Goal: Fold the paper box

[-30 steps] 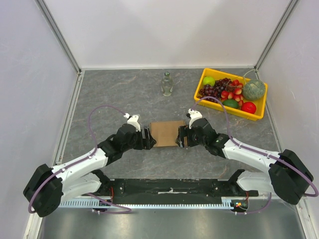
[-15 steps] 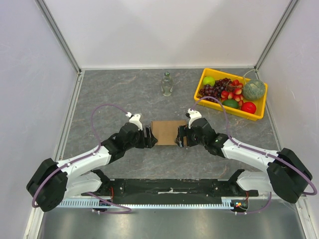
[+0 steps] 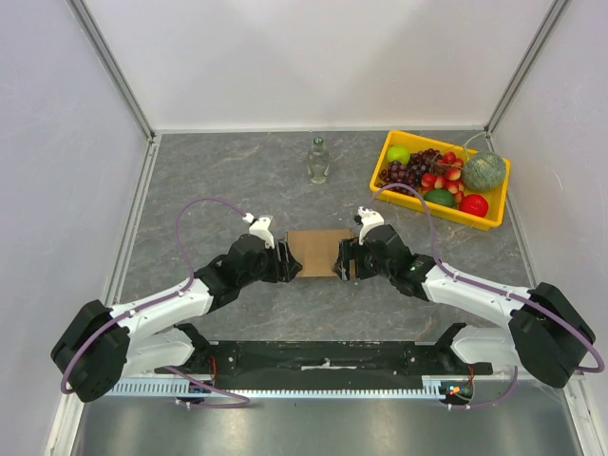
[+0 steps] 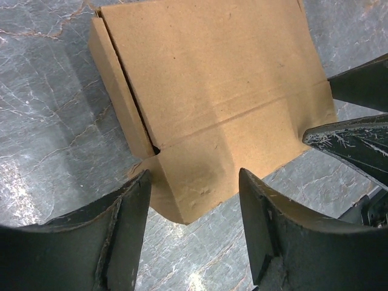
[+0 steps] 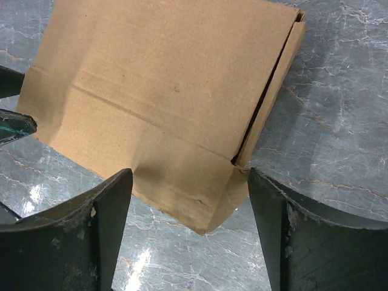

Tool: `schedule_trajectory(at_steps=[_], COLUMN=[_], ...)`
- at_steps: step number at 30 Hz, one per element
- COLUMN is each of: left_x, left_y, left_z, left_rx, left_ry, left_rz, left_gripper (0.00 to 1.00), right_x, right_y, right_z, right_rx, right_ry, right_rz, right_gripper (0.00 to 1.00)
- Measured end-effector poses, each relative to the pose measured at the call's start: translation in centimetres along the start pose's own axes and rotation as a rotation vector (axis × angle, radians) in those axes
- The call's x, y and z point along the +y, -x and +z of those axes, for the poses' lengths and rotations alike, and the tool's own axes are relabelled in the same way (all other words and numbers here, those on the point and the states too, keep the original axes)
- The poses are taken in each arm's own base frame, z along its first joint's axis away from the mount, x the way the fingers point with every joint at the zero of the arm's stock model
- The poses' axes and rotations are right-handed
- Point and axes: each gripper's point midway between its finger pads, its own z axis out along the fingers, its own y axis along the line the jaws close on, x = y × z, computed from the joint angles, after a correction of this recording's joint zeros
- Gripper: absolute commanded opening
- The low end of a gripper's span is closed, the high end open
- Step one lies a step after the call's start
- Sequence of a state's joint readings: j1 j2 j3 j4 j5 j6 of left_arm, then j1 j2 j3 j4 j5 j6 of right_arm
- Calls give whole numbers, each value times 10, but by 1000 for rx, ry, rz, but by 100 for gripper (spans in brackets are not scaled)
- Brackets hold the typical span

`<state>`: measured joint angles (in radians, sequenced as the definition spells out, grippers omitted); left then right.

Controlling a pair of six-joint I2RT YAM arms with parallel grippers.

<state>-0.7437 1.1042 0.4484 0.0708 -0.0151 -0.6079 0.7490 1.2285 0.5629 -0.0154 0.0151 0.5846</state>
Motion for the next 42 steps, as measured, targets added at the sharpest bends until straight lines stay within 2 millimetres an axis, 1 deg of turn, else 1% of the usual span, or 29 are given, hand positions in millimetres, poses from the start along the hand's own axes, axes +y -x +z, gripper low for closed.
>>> schedule_trajectory(at_steps=[2, 5, 6, 11, 21, 29, 38, 42], left_x=[0, 1, 2, 9, 8, 2, -3, -6], left_y=[0, 0, -1, -2, -2, -3, 4, 2], left_z=[0, 0, 0, -2, 0, 1, -4, -4], left_rx=[0, 1, 2, 2, 11, 25, -2, 10], left_ry=[-1, 4, 11, 45, 45, 18, -1, -21], left_rz=[0, 1, 1, 5, 6, 5, 5, 5], left_gripper=[66, 74, 75, 77, 77, 76, 74, 72], right_x=[-1, -4, -6, -11, -8, -6, 0, 2], right_y=[-1, -4, -6, -11, -11, -11, -14, -15], right_z=[0, -1, -1, -3, -6, -6, -7, -7], right_rx=[4, 16, 21, 40, 43, 48, 63, 69], right_ry=[-3, -20, -26, -48, -34, -24, 4, 17], right_rz=[0, -2, -4, -10, -9, -1, 12, 19], right_gripper=[85, 86, 86, 86, 84, 82, 80, 80])
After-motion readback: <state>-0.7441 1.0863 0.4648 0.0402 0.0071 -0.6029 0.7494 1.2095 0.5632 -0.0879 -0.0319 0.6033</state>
